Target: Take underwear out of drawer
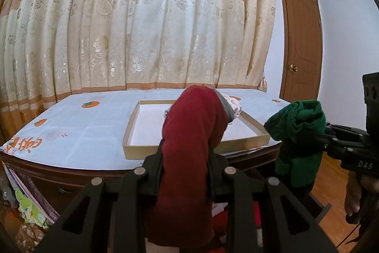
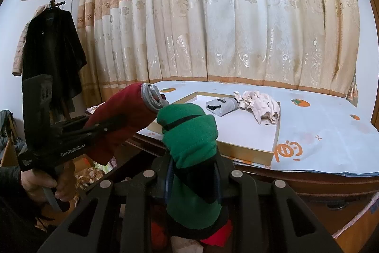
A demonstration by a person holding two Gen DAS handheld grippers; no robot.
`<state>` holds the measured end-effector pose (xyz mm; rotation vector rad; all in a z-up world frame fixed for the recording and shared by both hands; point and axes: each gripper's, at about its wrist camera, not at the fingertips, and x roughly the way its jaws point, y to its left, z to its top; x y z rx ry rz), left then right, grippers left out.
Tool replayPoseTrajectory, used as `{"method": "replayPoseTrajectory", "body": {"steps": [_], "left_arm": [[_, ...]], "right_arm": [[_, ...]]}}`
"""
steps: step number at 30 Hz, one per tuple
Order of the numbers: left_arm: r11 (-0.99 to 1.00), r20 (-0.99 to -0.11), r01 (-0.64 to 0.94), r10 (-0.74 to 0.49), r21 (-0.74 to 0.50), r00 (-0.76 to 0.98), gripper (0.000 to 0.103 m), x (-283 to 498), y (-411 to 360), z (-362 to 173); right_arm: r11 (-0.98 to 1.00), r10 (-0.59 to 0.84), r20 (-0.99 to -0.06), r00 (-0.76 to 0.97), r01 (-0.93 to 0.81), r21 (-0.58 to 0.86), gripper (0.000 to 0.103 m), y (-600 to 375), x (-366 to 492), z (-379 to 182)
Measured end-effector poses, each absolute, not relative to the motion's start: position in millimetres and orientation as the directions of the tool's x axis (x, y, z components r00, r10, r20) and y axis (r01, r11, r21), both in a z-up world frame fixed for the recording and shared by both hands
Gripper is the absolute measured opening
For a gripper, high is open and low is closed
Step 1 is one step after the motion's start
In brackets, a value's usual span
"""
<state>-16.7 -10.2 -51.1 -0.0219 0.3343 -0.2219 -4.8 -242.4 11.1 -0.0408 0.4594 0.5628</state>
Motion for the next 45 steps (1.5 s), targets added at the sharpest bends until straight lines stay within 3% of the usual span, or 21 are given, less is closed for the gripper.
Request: {"method": "replayPoseTrajectory", "body": {"steps": [45], "left_arm": [[0.987, -0.360, 0.161, -0.161, -0.029, 0.919, 0.027, 72.7, 12.0, -20.3]], "right_arm": [[0.818, 0.538, -0.459, 0.707, -0.570, 0.082, 0.029, -203.0, 78.5, 41.5]]}}
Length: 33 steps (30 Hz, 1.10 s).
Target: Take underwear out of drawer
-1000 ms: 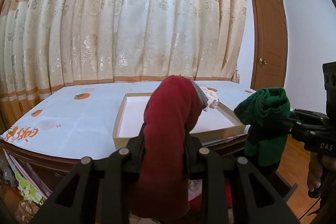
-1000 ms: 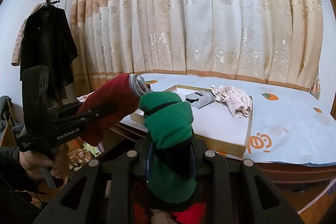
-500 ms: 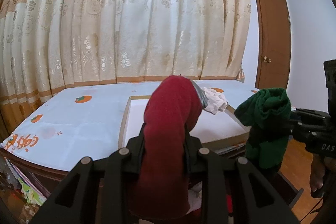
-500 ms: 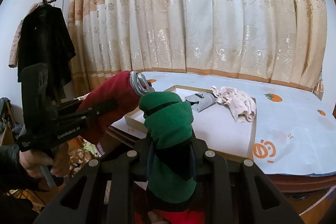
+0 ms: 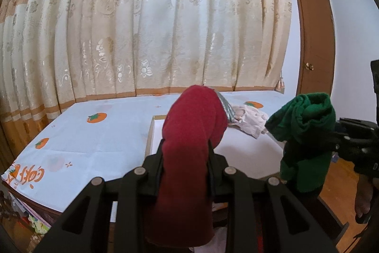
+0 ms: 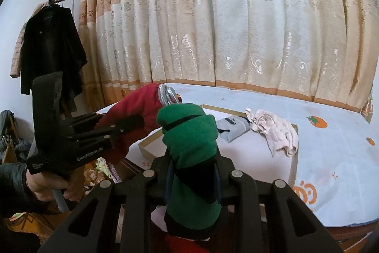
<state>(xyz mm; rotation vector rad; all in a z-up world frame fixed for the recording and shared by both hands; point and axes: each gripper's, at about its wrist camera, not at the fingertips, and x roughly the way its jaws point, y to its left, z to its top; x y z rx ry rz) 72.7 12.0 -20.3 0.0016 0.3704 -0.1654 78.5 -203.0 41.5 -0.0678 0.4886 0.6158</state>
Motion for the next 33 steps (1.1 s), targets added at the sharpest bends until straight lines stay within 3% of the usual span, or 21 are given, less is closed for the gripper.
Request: {"method": "replayPoseTrajectory", "body": {"steps": [19, 33], "left_arm": [[0.990, -0.387, 0.136, -0.142, -0.042, 0.911, 0.027, 109.4, 23.9, -13.2], [0.991, -0.432, 0.123, -0.135, -0.054, 0.892, 0.027, 148.4, 29.5, -4.8]], "right_arm": [[0.799, 0.560, -0.456, 0.692, -0.597, 0.076, 0.029, -186.7, 107.9, 56.8], [0.802, 0.547, -0.519, 0.657, -0.588, 0.102, 0.029, -172.2, 161.8, 64.6]]}}
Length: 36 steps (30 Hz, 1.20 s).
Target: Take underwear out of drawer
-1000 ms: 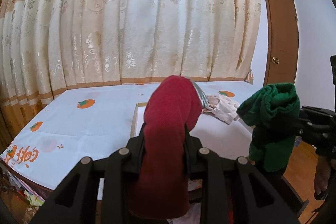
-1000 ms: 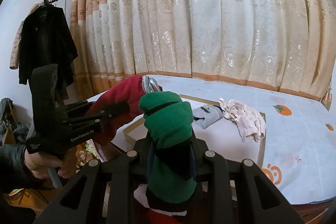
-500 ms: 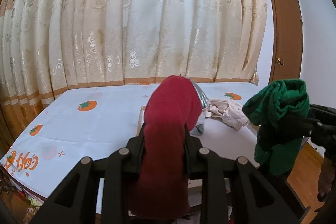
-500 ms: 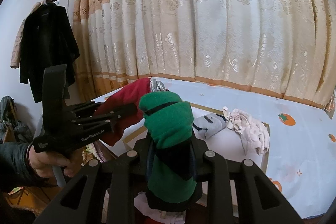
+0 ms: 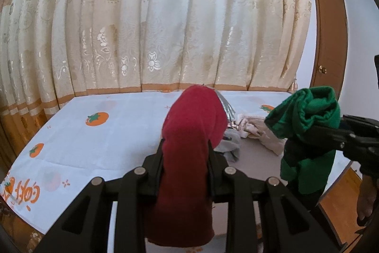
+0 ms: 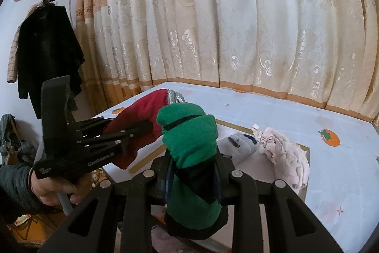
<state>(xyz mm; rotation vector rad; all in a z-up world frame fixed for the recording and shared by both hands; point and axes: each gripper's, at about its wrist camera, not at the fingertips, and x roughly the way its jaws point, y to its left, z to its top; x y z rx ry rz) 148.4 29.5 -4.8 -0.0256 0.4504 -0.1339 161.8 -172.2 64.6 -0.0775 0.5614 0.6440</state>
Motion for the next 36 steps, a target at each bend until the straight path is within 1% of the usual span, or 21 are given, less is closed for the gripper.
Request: {"method": "replayPoseTrajectory", "body": {"steps": [6, 9, 14, 17, 20, 26, 30, 36], "left_arm": [[0.990, -0.444, 0.119, -0.140, -0.074, 0.885, 0.027, 163.6, 33.5, -1.6], [0.988, -0.466, 0.120, -0.150, -0.093, 0.872, 0.027, 175.5, 35.0, -2.3], [0.990, -0.486, 0.110, -0.139, -0.089, 0.863, 0.027, 190.9, 36.2, -3.3], [0.989, -0.507, 0.106, -0.146, -0.107, 0.849, 0.027, 200.5, 38.0, -7.5], [0.990, -0.520, 0.107, -0.140, -0.093, 0.842, 0.027, 207.3, 35.2, -10.3], [0.993, -0.538, 0.093, -0.118, -0.073, 0.835, 0.027, 220.1, 31.6, -8.6], [0.992, -0.569, 0.084, -0.123, -0.094, 0.813, 0.027, 235.4, 30.8, -5.7], [0.994, -0.607, 0.048, -0.096, -0.096, 0.789, 0.027, 260.9, 30.0, -8.6]], "right_arm": [[0.815, 0.531, -0.551, 0.644, -0.566, 0.125, 0.029, -171.3, 189.7, 61.6], [0.819, 0.530, -0.566, 0.631, -0.553, 0.151, 0.029, -172.0, 203.4, 58.3], [0.830, 0.509, -0.585, 0.631, -0.541, 0.139, 0.029, -170.1, 221.9, 58.9], [0.832, 0.517, -0.589, 0.621, -0.527, 0.174, 0.029, -173.5, 234.1, 56.8], [0.835, 0.517, -0.600, 0.611, -0.514, 0.196, 0.029, -174.5, 244.6, 52.7], [0.838, 0.520, -0.641, 0.565, -0.482, 0.256, 0.029, -170.9, 270.1, 41.4], [0.842, 0.517, -0.671, 0.532, -0.457, 0.286, 0.029, -164.7, 290.6, 36.8], [0.865, 0.474, -0.701, 0.533, -0.433, 0.255, 0.029, -153.2, 313.2, 30.8]]}}
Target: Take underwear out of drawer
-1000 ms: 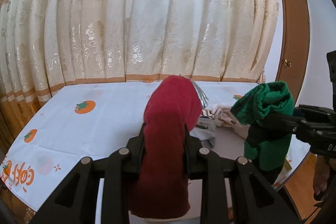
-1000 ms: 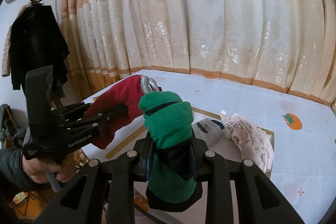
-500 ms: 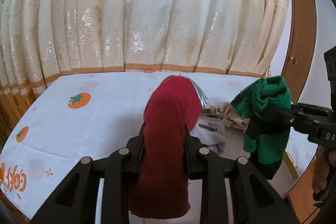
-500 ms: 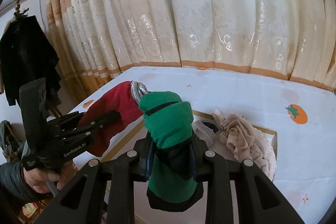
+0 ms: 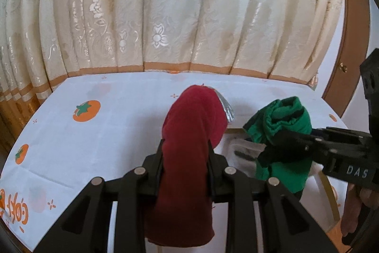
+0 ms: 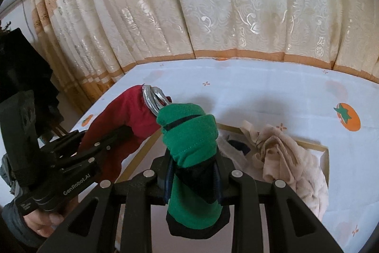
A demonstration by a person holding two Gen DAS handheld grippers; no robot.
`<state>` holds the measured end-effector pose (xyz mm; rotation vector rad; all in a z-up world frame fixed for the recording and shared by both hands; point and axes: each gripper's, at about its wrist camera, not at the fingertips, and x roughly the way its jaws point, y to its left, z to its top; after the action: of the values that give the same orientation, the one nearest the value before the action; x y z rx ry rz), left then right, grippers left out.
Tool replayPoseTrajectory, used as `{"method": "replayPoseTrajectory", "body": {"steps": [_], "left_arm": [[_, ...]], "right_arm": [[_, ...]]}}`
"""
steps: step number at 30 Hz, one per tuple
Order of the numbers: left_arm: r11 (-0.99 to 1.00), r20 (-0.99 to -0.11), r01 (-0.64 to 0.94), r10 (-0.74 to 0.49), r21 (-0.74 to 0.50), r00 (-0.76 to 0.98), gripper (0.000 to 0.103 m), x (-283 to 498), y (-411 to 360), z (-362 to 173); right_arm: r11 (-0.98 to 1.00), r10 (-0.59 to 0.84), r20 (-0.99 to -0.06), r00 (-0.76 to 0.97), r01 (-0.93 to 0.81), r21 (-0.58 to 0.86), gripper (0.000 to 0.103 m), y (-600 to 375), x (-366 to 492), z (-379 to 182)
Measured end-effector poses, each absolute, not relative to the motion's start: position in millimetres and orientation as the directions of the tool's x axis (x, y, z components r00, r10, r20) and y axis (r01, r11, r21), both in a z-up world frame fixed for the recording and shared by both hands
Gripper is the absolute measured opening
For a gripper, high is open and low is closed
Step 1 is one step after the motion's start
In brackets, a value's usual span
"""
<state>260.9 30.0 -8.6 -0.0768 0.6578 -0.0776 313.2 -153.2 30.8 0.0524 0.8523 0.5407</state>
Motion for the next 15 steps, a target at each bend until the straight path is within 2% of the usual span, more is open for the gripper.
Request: {"method": "replayPoseTrajectory", "body": {"steps": [8, 15], "left_arm": [[0.982, -0.684, 0.007, -0.135, -0.187, 0.717, 0.027, 292.3, 34.7, -28.8], [0.982, -0.700, -0.003, -0.132, -0.188, 0.702, 0.027, 304.4, 30.1, -36.9]], "right_arm": [[0.877, 0.462, -0.734, 0.498, -0.380, 0.294, 0.030, -148.4, 343.5, 12.1], [0.885, 0.441, -0.761, 0.476, -0.371, 0.280, 0.030, -138.1, 354.7, -0.6]]}}
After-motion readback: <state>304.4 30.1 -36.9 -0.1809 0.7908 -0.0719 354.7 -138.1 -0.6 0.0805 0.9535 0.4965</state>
